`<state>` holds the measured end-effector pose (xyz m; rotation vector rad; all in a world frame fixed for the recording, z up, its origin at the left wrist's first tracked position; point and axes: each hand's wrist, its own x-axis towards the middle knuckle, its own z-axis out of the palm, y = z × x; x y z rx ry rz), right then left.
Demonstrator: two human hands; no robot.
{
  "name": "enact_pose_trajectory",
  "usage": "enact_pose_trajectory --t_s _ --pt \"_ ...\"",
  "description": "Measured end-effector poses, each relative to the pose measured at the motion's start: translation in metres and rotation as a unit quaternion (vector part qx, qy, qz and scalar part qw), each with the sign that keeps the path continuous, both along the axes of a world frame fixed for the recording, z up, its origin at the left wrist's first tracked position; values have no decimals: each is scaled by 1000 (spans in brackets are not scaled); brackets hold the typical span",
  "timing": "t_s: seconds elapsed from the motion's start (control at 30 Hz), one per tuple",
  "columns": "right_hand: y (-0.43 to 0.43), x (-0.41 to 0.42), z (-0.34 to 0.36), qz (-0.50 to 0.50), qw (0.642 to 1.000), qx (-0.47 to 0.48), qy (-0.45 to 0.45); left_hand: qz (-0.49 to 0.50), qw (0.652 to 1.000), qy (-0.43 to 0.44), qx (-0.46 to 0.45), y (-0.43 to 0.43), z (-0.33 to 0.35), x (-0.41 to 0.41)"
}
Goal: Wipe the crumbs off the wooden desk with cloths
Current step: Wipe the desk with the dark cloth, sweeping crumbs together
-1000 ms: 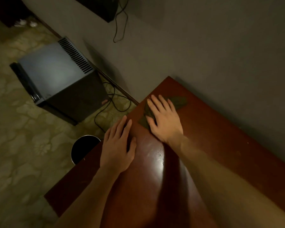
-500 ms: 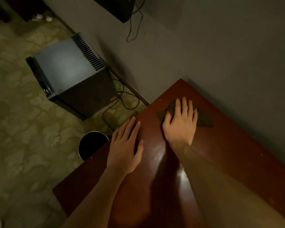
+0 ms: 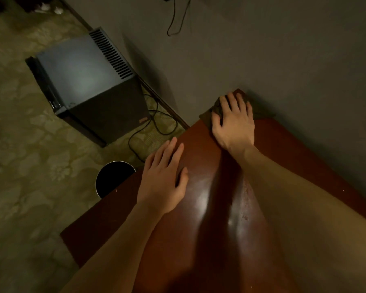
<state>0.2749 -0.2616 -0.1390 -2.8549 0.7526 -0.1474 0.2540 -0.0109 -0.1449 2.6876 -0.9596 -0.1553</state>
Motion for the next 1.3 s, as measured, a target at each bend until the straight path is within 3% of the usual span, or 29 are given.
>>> enact_pose_trajectory --t_s 0.23,0.33,0.53,0.67,0.87,1.0,1.13,1.23,1.3 --pt "68 -61 2 92 996 -16 8 -12 995 -28 -94 3 2 0" --pt "104 -94 4 91 996 -4 23 8 997 -7 -83 5 7 -3" --pt "154 -142 2 35 999 16 13 71 995 55 -31 32 16 8" --pt "150 -129 1 -21 1000 23 3 108 992 56 29 80 3 15" --pt "117 -82 0 -79 997 16 -2 136 989 55 29 86 -1 12" --pt "87 -45 -1 -29 999 12 -11 82 997 -3 -1 83 0 15" --pt "76 -32 -1 103 995 -9 -8 -25 995 -94 -27 81 -1 20" --pt "84 -41 1 206 978 -19 5 -73 990 -98 -74 83 -4 20" --pt "100 -53 3 220 975 -20 18 -101 987 -78 -96 84 -2 19"
